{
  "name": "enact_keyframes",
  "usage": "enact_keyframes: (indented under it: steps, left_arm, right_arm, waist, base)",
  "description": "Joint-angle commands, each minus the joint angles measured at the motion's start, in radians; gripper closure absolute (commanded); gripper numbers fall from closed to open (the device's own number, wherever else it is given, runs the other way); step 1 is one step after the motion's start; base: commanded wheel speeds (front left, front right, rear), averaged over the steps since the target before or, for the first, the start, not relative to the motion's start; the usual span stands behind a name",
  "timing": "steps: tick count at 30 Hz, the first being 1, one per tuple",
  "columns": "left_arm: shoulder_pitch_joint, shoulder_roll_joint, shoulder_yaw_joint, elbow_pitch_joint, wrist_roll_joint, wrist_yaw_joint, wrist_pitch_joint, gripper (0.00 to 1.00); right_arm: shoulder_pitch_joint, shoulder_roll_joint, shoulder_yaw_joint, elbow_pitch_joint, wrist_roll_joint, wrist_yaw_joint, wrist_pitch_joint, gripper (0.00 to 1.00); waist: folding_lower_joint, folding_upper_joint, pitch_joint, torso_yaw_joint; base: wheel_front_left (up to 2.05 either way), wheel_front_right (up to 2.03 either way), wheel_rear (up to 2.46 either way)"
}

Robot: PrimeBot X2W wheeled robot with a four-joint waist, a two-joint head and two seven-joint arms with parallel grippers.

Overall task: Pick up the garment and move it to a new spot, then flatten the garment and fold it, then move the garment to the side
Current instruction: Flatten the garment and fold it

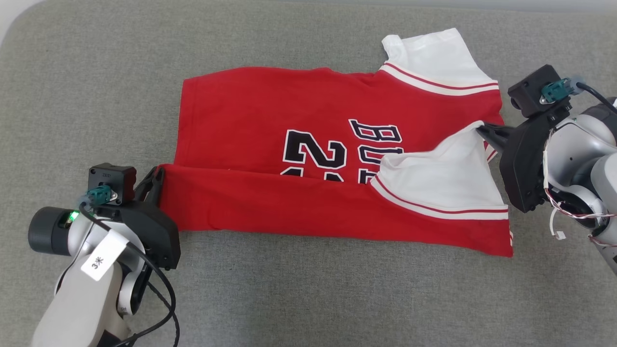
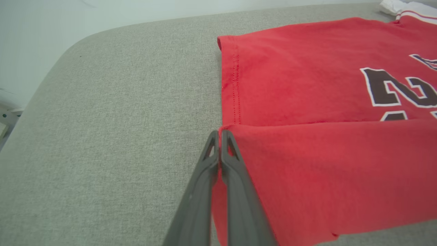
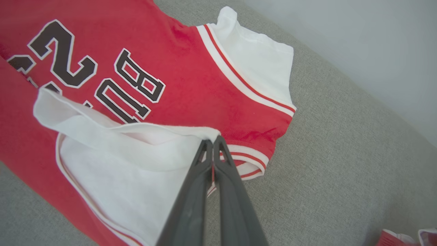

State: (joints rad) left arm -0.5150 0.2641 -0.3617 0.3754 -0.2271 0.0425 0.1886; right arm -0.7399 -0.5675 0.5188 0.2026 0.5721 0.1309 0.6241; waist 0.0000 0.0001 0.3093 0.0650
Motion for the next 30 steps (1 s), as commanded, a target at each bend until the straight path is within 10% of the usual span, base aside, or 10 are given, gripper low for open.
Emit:
enact_keyframes:
  steps: [1, 2, 3, 20, 30]
  left_arm:
    - [-0.010, 0.002, 0.002, 0.004, -0.009, -0.001, -0.011, 0.53]
    - [-0.013, -0.001, 0.002, 0.007, -0.012, 0.000, -0.017, 0.00]
    - [-0.015, -0.003, 0.000, 0.009, -0.012, 0.001, -0.024, 0.00]
    - [-0.003, 0.011, -0.012, 0.037, -0.010, 0.015, -0.086, 0.00]
    - [0.061, 0.026, -0.025, 0.000, 0.018, 0.043, -0.194, 0.00]
  right_arm:
    - [-0.021, 0.001, 0.004, 0.014, -0.001, 0.000, -0.013, 0.93]
    - [-0.025, 0.008, 0.009, 0.023, -0.004, 0.000, -0.024, 0.31]
    - [-0.028, 0.013, 0.011, 0.032, -0.008, 0.000, -0.039, 0.00]
    - [-0.043, 0.046, 0.054, 0.114, 0.000, -0.001, -0.190, 0.00]
    - [0.045, 0.103, -0.103, 0.155, -0.036, -0.001, -0.306, 0.00]
  waist:
    - [0.0000, -0.0001, -0.002, 0.004]
    - [0.0000, -0.0001, -0.003, 0.006]
    - [0.0000, -0.0001, -0.005, 0.008]
    - [0.0000, -0.0001, -0.056, -0.007]
    - [0.0000, -0.0001, -0.098, -0.019]
  base:
    - [0.00, 0.00, 0.00]
    - [0.00, 0.00, 0.00]
    - [0.00, 0.00, 0.00]
    - [0.00, 0.00, 0.00]
    - [0.00, 0.00, 0.00]
